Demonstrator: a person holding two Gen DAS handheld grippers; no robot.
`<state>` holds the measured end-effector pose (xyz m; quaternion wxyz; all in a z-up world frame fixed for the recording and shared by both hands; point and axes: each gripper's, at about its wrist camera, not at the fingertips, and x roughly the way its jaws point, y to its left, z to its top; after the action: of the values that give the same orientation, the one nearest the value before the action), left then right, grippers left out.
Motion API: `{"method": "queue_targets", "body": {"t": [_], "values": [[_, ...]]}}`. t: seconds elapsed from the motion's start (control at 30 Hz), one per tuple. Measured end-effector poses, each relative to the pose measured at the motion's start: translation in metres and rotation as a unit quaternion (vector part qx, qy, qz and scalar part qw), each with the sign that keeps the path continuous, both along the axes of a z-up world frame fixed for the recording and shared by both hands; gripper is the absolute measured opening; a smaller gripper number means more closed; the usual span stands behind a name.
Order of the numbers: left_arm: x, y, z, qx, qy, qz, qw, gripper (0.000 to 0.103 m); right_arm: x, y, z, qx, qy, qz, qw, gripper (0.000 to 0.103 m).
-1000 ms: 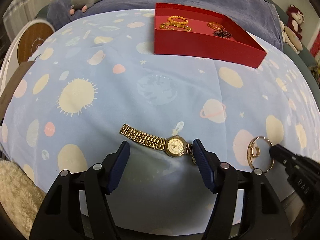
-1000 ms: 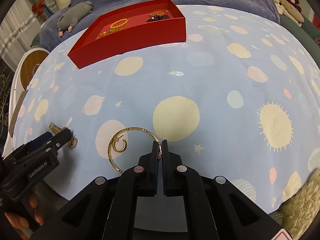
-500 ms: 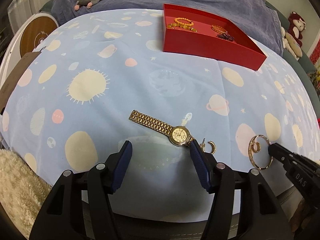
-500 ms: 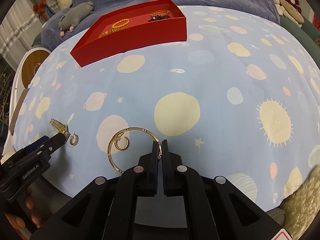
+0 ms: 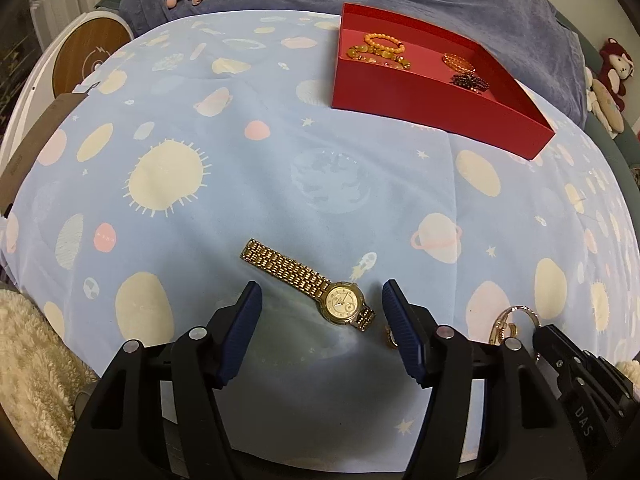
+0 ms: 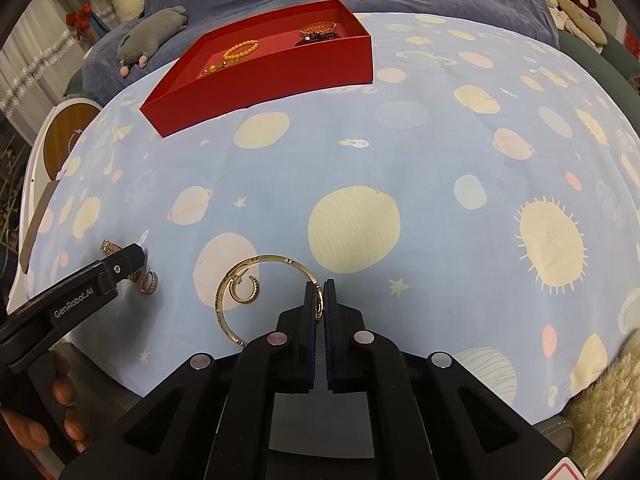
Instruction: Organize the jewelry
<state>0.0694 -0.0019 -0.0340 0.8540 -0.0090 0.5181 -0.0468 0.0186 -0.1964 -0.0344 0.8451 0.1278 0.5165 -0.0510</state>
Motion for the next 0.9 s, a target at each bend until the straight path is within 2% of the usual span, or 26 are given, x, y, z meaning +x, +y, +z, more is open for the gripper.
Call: {"method": "queue_targets", "body": {"t": [0.07,0.13,0.23,0.63,0.9], "values": [[-0.002,0.000,0.000,0.012,-0.007,-0.005,0.9999,0.051,0.000,0.000,0.000,0.002,0.000,-0.001,1.000,0.003],[-0.007,0.005,-0.001,0.025,-0.016,-0.007,0.9995,0.034,0.000,0.000,0.000,0.004,0.000,-0.002,1.000,0.003],[-0.010,0.019,0.001,0.010,-0.016,-0.011,0.9998,0.024,0.000,0.000,0.000,0.004,0.000,-0.002,1.000,0.003],[-0.013,0.040,0.004,-0.051,0.002,-0.004,0.9987,0.022,0.000,0.000,0.000,0.008,0.000,-0.001,1.000,0.003],[-0.015,0.041,0.016,-0.069,-0.002,-0.007,0.9976,0.022,-0.002,-0.001,0.007,0.007,-0.014,-0.003,1.000,0.003]]}}
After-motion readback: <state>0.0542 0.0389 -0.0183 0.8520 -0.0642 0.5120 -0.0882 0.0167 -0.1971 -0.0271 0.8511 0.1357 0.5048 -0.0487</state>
